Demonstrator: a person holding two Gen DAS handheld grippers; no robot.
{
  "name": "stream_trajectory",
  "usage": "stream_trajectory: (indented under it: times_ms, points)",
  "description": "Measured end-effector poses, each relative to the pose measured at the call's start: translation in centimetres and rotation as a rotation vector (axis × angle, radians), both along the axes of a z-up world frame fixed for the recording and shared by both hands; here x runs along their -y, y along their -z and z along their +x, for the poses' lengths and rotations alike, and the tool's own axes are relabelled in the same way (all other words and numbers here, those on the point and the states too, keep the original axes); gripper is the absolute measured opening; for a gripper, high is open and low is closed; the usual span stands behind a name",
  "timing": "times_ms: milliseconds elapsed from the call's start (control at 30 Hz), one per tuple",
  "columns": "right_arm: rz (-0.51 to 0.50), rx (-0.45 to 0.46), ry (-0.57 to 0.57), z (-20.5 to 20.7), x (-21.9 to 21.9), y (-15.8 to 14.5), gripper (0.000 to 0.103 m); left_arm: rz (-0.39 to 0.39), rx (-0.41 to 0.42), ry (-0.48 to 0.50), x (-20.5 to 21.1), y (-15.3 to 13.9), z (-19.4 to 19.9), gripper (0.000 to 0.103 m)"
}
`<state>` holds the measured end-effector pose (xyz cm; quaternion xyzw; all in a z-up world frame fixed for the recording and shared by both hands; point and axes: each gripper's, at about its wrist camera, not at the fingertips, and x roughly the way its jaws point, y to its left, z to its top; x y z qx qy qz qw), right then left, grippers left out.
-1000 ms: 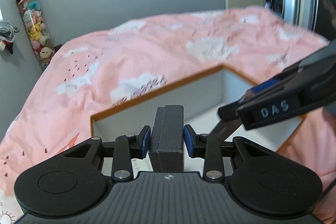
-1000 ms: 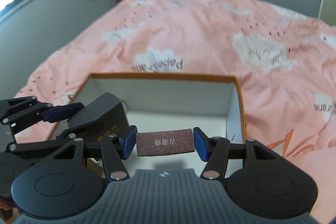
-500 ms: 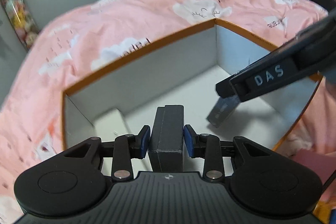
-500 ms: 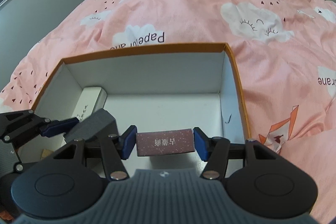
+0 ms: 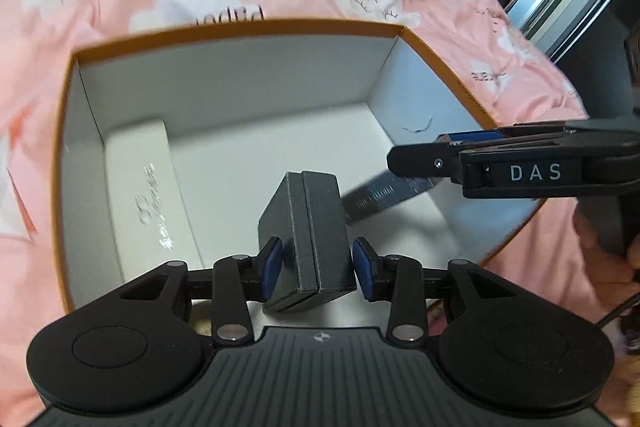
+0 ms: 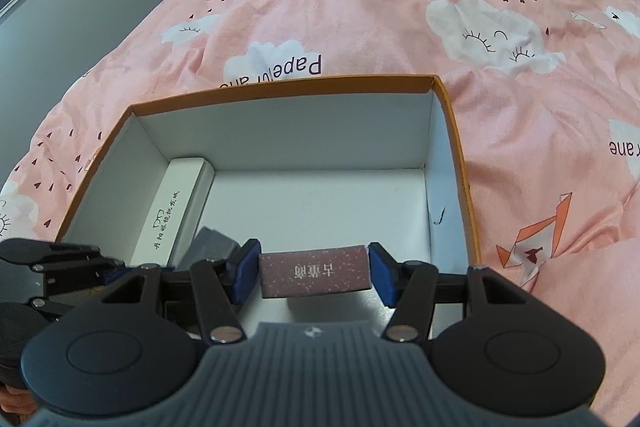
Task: Organize objects
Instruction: 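Carry the grey box with the left tool while the right tool carries the pink box over the orange box, then lower the grey box into the orange box while the right tool releases the pink box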
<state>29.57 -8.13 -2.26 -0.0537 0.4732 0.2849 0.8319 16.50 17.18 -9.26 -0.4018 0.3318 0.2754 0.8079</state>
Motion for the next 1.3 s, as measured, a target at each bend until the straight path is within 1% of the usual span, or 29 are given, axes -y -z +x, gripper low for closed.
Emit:
stream_trajectory:
  times_ms: [67,133,200,267,400,467,533,600,700,733,767,800,867,967,1033,1100,1133,1167,1200,1233,1267,1300]
  points:
    - [-0.002,0.004,0.001,0.1,-0.1,-0.1,0.060,-0.055,0.033,-0.007,-0.6,0.3,-0.5,0.043]
    - [0.002,0.005,0.002,0.2,-0.1,-0.3,0.060,-0.087,0.062,-0.016,-1.1,0.2,-1.2,0.043]
    - [0.007,0.002,0.001,0.4,-0.2,-0.3,0.060,-0.095,0.073,-0.032,-1.7,-0.1,-1.8,0.043]
    - [0.013,-0.004,0.004,0.7,-0.2,-0.3,0.060,-0.086,0.074,-0.038,-2.2,-0.6,-2.1,0.043]
    - [0.031,-0.013,0.018,1.4,-0.4,-0.2,0.060,-0.079,0.043,-0.032,-3.0,-1.1,-1.8,0.043]
    - [0.034,-0.011,0.018,1.5,-0.6,-0.2,0.060,-0.079,0.024,-0.008,-3.1,-1.1,-1.2,0.043]
    - [0.037,-0.011,0.017,1.6,-0.6,-0.1,0.060,-0.088,0.025,0.009,-3.1,-0.9,-0.4,0.043]
    - [0.042,-0.016,0.015,1.7,-0.5,0.0,0.060,-0.101,0.028,0.022,-3.0,-0.6,0.4,0.047]
    - [0.041,-0.019,0.013,1.8,-0.2,0.1,0.060,-0.087,-0.028,0.011,-2.7,-0.1,1.6,0.047]
    - [0.041,-0.019,0.012,1.9,-0.1,0.1,0.060,-0.085,-0.042,0.011,-2.7,0.1,1.9,0.046]
    - [0.042,-0.020,0.013,1.9,0.1,0.1,0.060,-0.087,-0.044,0.008,-2.7,0.2,2.0,0.042]
    - [0.043,-0.021,0.013,1.9,0.2,0.2,0.060,-0.090,-0.036,0.004,-2.8,0.2,1.8,0.042]
    - [0.046,-0.024,0.013,2.0,0.5,0.2,0.060,-0.138,-0.005,-0.010,-3.2,0.6,1.2,0.042]
    - [0.059,-0.033,0.006,2.1,0.8,0.3,0.060,-0.302,0.114,-0.098,-4.5,2.0,-0.7,0.042]
    - [0.064,-0.031,0.000,2.2,0.8,0.3,0.060,-0.391,0.174,-0.155,-5.0,3.1,-1.3,0.042]
    - [0.052,-0.020,-0.001,2.3,0.7,0.4,0.060,-0.409,0.150,-0.135,-5.0,3.5,-1.1,0.042]
    - [0.041,-0.014,-0.001,2.2,0.6,0.5,0.060,-0.394,0.128,-0.133,-4.8,3.3,-0.9,0.042]
    - [0.032,-0.010,-0.004,2.2,0.5,0.6,0.060,-0.365,0.079,-0.132,-4.6,3.0,-0.6,0.041]
    - [0.023,-0.001,-0.008,2.1,0.4,0.7,0.060,-0.318,0.010,-0.133,-4.5,2.7,-0.4,0.042]
    - [0.012,0.009,-0.014,2.0,0.3,0.8,0.060,-0.272,-0.055,-0.133,-4.2,2.3,-0.1,0.047]
    - [0.006,0.016,-0.019,1.8,0.2,0.9,0.060,-0.247,-0.094,-0.130,-4.1,2.2,0.0,0.048]
    - [0.004,0.020,-0.026,1.7,0.1,0.9,0.060,-0.242,-0.104,-0.117,-4.0,2.1,0.1,0.048]
